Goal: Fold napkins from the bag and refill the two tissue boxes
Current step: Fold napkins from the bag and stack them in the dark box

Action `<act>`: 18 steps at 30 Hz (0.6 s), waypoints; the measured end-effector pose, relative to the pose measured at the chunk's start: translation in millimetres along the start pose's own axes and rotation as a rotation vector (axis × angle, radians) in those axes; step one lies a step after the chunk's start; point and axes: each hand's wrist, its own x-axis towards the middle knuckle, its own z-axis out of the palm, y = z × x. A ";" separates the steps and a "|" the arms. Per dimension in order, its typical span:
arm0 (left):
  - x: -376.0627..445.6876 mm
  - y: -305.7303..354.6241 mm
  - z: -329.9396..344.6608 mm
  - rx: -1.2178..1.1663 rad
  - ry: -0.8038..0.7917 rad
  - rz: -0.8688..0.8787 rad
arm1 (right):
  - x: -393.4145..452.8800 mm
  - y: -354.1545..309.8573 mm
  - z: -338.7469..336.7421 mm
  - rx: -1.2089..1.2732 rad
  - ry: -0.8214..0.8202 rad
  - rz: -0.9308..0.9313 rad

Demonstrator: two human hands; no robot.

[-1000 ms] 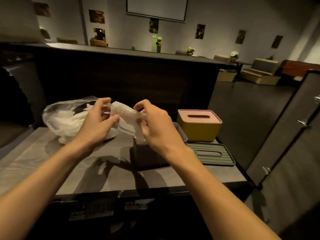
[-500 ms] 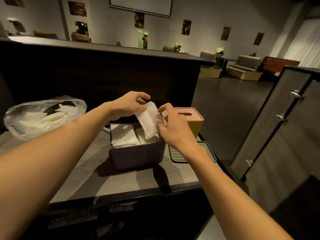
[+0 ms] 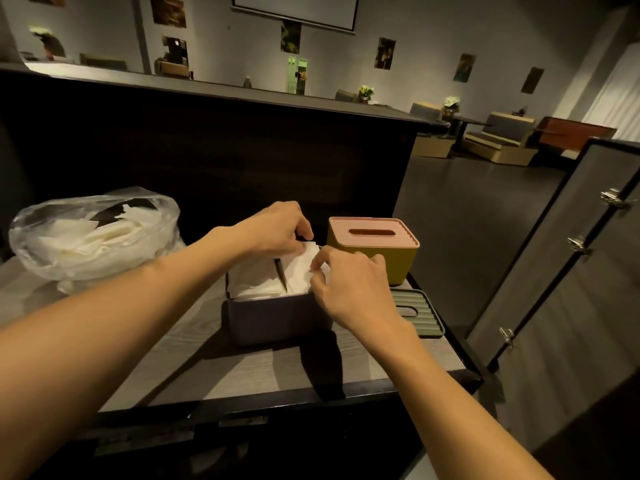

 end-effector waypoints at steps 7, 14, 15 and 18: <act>-13.1 -2.3 -1.3 0.143 0.081 0.072 | -6.9 0.0 -3.8 -0.057 0.033 -0.099; -21.4 8.0 8.3 0.230 -0.010 0.174 | -16.1 -2.9 -9.0 -0.038 -0.159 -0.152; -21.4 9.6 11.4 0.244 -0.001 0.178 | -15.6 -3.2 -9.3 -0.029 -0.173 -0.148; -20.6 9.6 5.2 0.207 -0.034 0.146 | -7.0 -1.3 -17.3 -0.017 -0.220 -0.129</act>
